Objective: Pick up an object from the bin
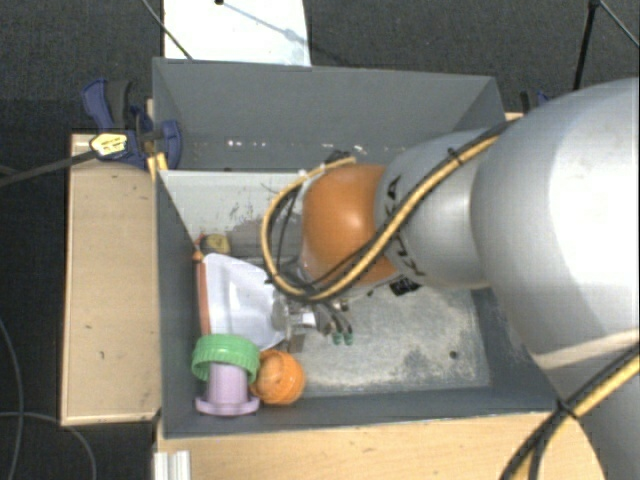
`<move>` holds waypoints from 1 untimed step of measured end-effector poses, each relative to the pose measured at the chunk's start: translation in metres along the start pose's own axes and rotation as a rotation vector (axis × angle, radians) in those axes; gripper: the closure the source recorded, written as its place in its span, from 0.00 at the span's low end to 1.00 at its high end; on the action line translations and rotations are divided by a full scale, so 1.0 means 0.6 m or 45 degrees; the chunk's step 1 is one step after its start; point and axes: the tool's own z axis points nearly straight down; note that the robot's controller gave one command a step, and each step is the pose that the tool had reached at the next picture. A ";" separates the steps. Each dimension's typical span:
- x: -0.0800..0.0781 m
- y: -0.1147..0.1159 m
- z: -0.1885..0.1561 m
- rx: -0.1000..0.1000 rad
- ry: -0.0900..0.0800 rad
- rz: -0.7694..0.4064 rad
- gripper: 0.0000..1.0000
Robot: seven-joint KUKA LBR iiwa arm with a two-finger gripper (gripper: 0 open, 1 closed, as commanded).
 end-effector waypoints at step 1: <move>0.000 0.000 0.000 0.000 0.000 0.001 1.00</move>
Offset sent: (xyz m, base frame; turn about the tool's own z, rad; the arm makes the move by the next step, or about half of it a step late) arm -0.0068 -0.0084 0.1395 -0.0134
